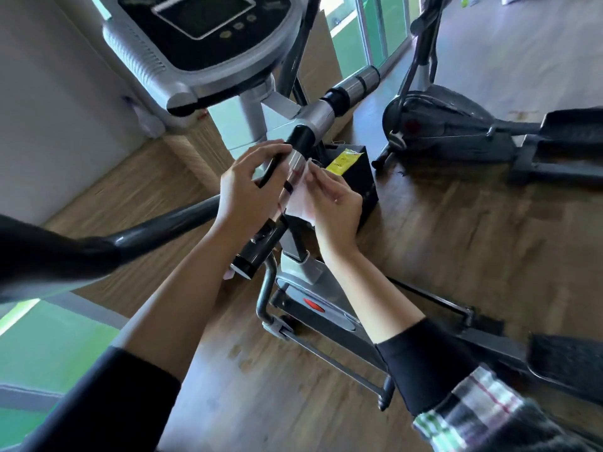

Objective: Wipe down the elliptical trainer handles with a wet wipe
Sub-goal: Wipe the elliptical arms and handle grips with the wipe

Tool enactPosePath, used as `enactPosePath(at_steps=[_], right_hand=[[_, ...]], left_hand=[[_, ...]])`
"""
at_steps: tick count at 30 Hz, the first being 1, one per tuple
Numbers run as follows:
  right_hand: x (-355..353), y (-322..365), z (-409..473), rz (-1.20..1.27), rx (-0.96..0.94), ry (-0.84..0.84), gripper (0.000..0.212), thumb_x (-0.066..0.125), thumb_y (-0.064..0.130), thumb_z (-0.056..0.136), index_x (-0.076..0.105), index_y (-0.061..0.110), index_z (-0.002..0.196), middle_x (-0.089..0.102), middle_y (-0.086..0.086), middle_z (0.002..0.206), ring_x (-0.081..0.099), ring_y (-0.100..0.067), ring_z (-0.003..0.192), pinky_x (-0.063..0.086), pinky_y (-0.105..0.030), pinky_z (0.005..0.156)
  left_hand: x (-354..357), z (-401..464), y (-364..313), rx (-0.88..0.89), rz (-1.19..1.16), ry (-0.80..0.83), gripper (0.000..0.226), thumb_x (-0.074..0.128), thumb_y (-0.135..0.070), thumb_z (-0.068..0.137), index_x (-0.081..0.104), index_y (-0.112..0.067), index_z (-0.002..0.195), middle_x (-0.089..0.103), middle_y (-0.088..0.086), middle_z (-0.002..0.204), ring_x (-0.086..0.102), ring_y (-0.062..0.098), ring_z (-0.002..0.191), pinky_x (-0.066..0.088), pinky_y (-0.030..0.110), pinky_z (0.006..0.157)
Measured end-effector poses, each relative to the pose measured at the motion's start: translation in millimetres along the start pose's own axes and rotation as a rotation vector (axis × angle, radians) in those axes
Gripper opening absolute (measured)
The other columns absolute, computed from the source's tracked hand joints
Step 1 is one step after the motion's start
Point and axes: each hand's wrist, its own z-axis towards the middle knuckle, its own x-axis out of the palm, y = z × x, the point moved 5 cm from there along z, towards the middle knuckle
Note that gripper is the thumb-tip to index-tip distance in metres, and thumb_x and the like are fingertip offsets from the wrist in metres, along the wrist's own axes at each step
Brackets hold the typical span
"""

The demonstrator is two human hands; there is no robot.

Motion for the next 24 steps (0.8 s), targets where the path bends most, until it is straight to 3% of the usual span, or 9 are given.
enactPosePath(at_steps=[3, 8, 10, 12, 14, 16, 21, 24], right_hand=[[3.9, -4.4, -5.4, 0.078, -0.016, -0.042, 0.022, 0.066, 0.0, 0.084, 0.068, -0.003, 0.106, 0.066, -0.002, 0.101, 0.063, -0.024, 0.104, 0.049, -0.039, 0.098], [7.7, -15.5, -21.2, 0.178, -0.039, -0.077, 0.025, 0.064, -0.006, 0.084, 0.064, -0.007, 0.109, 0.063, -0.01, 0.103, 0.062, -0.021, 0.101, 0.05, -0.032, 0.094], [10.0, -13.9, -20.9, 0.2, -0.077, -0.081, 0.026, 0.062, -0.007, 0.085, 0.063, -0.008, 0.111, 0.061, -0.01, 0.103, 0.061, -0.017, 0.099, 0.051, -0.024, 0.089], [11.7, -12.0, -15.9, 0.227, -0.109, -0.068, 0.026, 0.062, -0.005, 0.086, 0.063, -0.007, 0.112, 0.06, -0.012, 0.106, 0.06, -0.017, 0.1, 0.051, -0.021, 0.087], [13.0, -11.8, -11.2, 0.238, -0.124, -0.036, 0.026, 0.063, -0.002, 0.086, 0.064, -0.003, 0.112, 0.06, -0.011, 0.108, 0.06, -0.019, 0.103, 0.05, -0.022, 0.088], [12.0, -14.8, -11.6, 0.253, -0.135, -0.019, 0.026, 0.064, -0.001, 0.086, 0.065, -0.002, 0.112, 0.06, -0.012, 0.11, 0.059, -0.022, 0.107, 0.05, -0.027, 0.093], [9.9, -25.8, -26.7, 0.254, -0.206, -0.003, 0.025, 0.067, 0.0, 0.084, 0.067, -0.001, 0.108, 0.062, -0.014, 0.11, 0.059, -0.021, 0.106, 0.047, -0.036, 0.099], [11.8, -24.9, -17.3, 0.288, -0.182, -0.053, 0.024, 0.067, -0.002, 0.084, 0.067, -0.005, 0.107, 0.061, -0.016, 0.108, 0.059, -0.018, 0.101, 0.048, -0.037, 0.099]], left_hand=[[0.1, 1.1, 4.0, 0.017, -0.011, 0.015, 0.02, 0.064, -0.017, 0.089, 0.072, -0.021, 0.107, 0.066, -0.017, 0.115, 0.057, -0.009, 0.108, 0.045, 0.014, 0.094], [0.1, 1.1, 4.9, 0.066, -0.029, 0.018, 0.021, 0.063, -0.011, 0.088, 0.072, -0.018, 0.106, 0.065, -0.017, 0.111, 0.055, -0.018, 0.102, 0.039, 0.002, 0.087], [-1.1, 0.3, 6.8, 0.084, -0.022, 0.019, 0.022, 0.063, -0.013, 0.088, 0.071, -0.021, 0.106, 0.065, -0.017, 0.113, 0.055, -0.015, 0.105, 0.042, 0.007, 0.092], [-2.2, -1.2, 8.3, 0.105, -0.012, 0.035, 0.024, 0.064, -0.017, 0.087, 0.071, -0.02, 0.11, 0.065, -0.016, 0.117, 0.057, -0.007, 0.11, 0.049, 0.023, 0.096], [-3.4, -2.7, 7.3, 0.14, 0.017, 0.043, 0.027, 0.064, -0.019, 0.087, 0.07, -0.02, 0.113, 0.065, -0.013, 0.119, 0.058, -0.001, 0.113, 0.053, 0.033, 0.095], [-3.4, -2.5, 5.0, 0.18, 0.041, 0.046, 0.028, 0.063, -0.018, 0.087, 0.07, -0.019, 0.114, 0.065, -0.012, 0.12, 0.058, 0.0, 0.113, 0.055, 0.033, 0.092], [-2.3, -5.6, -1.3, 0.237, 0.104, 0.038, 0.027, 0.063, -0.015, 0.087, 0.07, -0.021, 0.112, 0.064, -0.014, 0.117, 0.06, -0.001, 0.103, 0.051, 0.014, 0.085], [-2.1, -10.2, -3.5, 0.205, 0.089, 0.016, 0.027, 0.062, -0.02, 0.085, 0.07, -0.026, 0.109, 0.065, -0.018, 0.112, 0.061, 0.008, 0.093, 0.05, 0.013, 0.082]])
